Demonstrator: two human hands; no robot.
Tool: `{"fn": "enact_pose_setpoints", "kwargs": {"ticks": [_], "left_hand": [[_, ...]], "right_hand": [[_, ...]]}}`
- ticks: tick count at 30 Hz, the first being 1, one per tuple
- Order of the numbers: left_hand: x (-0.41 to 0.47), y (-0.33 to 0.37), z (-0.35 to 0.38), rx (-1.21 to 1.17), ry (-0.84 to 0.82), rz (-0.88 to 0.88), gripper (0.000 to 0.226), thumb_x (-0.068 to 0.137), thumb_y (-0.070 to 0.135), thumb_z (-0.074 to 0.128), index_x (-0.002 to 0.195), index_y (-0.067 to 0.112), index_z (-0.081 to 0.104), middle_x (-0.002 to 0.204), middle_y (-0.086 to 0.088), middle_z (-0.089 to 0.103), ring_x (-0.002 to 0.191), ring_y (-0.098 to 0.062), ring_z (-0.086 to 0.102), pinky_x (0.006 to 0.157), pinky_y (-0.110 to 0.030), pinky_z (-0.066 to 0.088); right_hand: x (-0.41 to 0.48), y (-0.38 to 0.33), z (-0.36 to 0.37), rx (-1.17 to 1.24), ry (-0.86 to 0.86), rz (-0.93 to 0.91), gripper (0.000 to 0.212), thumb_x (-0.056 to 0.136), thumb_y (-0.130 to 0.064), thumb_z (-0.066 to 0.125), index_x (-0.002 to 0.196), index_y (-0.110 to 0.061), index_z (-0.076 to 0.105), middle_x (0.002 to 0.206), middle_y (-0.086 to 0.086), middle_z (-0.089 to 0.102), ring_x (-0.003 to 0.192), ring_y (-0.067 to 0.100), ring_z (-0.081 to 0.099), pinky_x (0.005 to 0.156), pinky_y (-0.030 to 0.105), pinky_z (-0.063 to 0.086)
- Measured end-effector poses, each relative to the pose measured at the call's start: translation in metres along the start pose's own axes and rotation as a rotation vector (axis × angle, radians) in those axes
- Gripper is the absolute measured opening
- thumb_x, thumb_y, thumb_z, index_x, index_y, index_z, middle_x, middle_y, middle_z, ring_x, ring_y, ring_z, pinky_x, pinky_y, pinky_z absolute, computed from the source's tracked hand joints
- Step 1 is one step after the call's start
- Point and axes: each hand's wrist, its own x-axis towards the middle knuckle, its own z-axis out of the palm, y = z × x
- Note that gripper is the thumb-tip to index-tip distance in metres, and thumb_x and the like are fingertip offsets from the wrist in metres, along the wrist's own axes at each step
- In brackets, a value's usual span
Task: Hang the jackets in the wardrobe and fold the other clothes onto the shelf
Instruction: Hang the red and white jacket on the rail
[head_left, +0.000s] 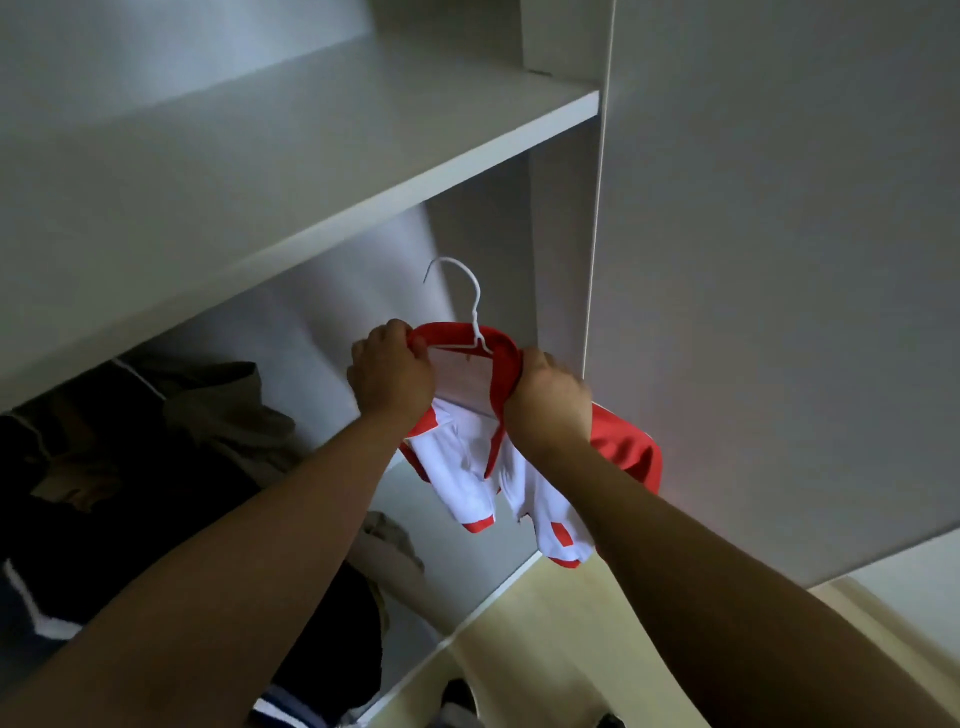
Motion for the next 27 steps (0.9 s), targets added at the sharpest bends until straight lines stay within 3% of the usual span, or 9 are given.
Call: {"fn": "enact_pose_setpoints", "kwargs": {"ticks": [3, 6, 10, 12, 15, 18, 22, 27], "left_hand": [[0.024, 0.004, 0.024, -0.178, -0.008, -0.074, 0.023, 0.104, 0.034, 0.047, 0.108, 0.016, 0.061, 0.104, -0.010, 0.068, 0.098, -0.029, 0.059, 0.088, -0.044, 0.054], [0.046, 0.006, 0.047, -0.418, 0.024, -0.132, 0.013, 0.101, 0.030, 0.051, 0.095, 0.019, 0.055, 0.083, -0.001, 0.058, 0.086, -0.027, 0.057, 0.075, -0.034, 0.046], [0.062, 0.015, 0.061, -0.618, 0.004, -0.112, 0.009, 0.102, 0.027, 0.054, 0.097, 0.020, 0.052, 0.079, 0.010, 0.056, 0.074, -0.013, 0.059, 0.071, -0.026, 0.046], [0.073, 0.014, 0.062, -0.583, 0.018, -0.028, 0.010, 0.101, 0.027, 0.055, 0.094, 0.019, 0.054, 0.076, 0.013, 0.057, 0.070, -0.004, 0.056, 0.069, -0.029, 0.047], [0.090, 0.007, 0.060, -0.438, 0.029, 0.156, 0.020, 0.102, 0.031, 0.052, 0.102, 0.013, 0.060, 0.088, -0.005, 0.066, 0.081, -0.023, 0.062, 0.071, -0.038, 0.054], [0.106, -0.003, 0.066, -0.286, 0.079, 0.301, 0.033, 0.104, 0.038, 0.050, 0.118, 0.009, 0.059, 0.105, -0.011, 0.071, 0.092, -0.026, 0.068, 0.071, -0.030, 0.052], [0.124, -0.018, 0.086, -0.220, 0.142, 0.242, 0.038, 0.102, 0.039, 0.053, 0.127, 0.012, 0.056, 0.114, -0.011, 0.070, 0.094, -0.032, 0.070, 0.072, -0.031, 0.051], [0.148, -0.018, 0.125, -0.241, 0.292, 0.161, 0.030, 0.099, 0.042, 0.046, 0.106, 0.019, 0.063, 0.102, -0.015, 0.071, 0.090, -0.042, 0.065, 0.067, -0.035, 0.036]], "right_hand": [[0.016, -0.005, 0.015, -0.034, 0.004, 0.045, 0.020, 0.103, -0.024, 0.044, 0.104, -0.011, 0.060, 0.095, 0.009, 0.068, 0.083, 0.034, 0.064, 0.071, 0.034, 0.038], [0.035, -0.006, 0.023, -0.038, 0.031, 0.078, 0.025, 0.106, -0.027, 0.041, 0.105, -0.010, 0.059, 0.099, 0.012, 0.068, 0.087, 0.037, 0.063, 0.070, 0.035, 0.034], [0.056, 0.002, 0.022, -0.031, 0.031, 0.105, 0.026, 0.106, -0.029, 0.040, 0.103, -0.010, 0.058, 0.099, 0.012, 0.067, 0.087, 0.038, 0.062, 0.071, 0.037, 0.036], [0.069, 0.006, 0.019, -0.017, 0.043, 0.092, 0.028, 0.106, -0.031, 0.041, 0.101, -0.010, 0.058, 0.096, 0.012, 0.067, 0.085, 0.038, 0.062, 0.070, 0.037, 0.035], [0.088, 0.010, 0.018, -0.027, 0.074, 0.057, 0.029, 0.106, -0.033, 0.042, 0.097, -0.011, 0.059, 0.092, 0.011, 0.068, 0.081, 0.038, 0.062, 0.067, 0.036, 0.033], [0.101, 0.012, 0.028, 0.020, 0.094, 0.039, 0.028, 0.105, -0.033, 0.045, 0.094, -0.011, 0.060, 0.089, 0.012, 0.068, 0.078, 0.040, 0.062, 0.065, 0.036, 0.033], [0.115, 0.016, 0.052, 0.046, 0.115, 0.006, 0.024, 0.103, -0.032, 0.048, 0.094, -0.013, 0.059, 0.090, 0.011, 0.068, 0.079, 0.039, 0.062, 0.065, 0.035, 0.030], [0.148, 0.023, 0.079, -0.039, 0.252, -0.045, 0.025, 0.104, -0.035, 0.044, 0.098, -0.015, 0.057, 0.095, 0.010, 0.068, 0.085, 0.037, 0.064, 0.065, 0.035, 0.031]]}}
